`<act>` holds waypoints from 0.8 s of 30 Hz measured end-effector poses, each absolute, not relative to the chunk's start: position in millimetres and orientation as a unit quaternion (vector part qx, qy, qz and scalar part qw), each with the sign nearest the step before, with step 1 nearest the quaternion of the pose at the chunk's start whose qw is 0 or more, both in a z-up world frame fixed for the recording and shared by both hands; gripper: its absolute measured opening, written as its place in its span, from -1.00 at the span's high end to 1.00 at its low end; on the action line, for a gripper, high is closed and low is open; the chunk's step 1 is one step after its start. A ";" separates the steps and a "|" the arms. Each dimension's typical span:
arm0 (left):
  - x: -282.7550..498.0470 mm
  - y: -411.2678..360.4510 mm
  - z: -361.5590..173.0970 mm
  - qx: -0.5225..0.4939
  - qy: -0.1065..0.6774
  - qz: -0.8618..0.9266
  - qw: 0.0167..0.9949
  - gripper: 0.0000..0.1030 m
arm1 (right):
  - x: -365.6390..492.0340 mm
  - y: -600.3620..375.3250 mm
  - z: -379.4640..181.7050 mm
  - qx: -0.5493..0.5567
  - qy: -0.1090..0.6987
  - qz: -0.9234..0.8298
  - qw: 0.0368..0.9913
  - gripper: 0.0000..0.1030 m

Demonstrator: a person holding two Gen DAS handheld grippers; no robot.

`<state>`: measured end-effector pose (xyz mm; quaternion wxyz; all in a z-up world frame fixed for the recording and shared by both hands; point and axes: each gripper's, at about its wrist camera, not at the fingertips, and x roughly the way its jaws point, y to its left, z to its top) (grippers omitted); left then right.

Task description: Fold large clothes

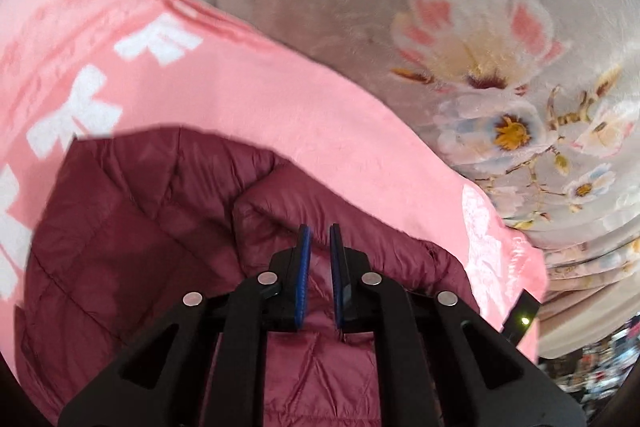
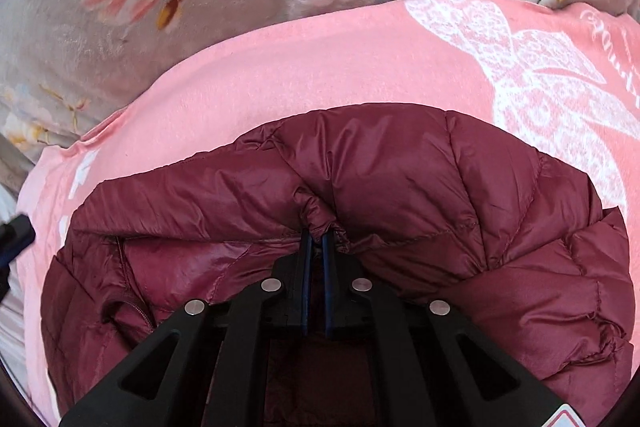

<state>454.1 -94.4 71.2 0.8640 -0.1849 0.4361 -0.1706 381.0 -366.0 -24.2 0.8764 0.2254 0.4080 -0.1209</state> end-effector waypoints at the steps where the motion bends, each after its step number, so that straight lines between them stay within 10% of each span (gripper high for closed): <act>1: 456.2 -98.7 71.3 -0.176 0.435 -0.163 0.868 0.83 | 380.7 -365.2 -23.9 0.222 0.407 -0.121 0.878 0.98; 24: 479.3 -116.8 -18.5 -0.102 0.438 -0.128 0.884 0.83 | 386.8 -335.2 4.8 0.148 0.375 -0.123 0.907 0.78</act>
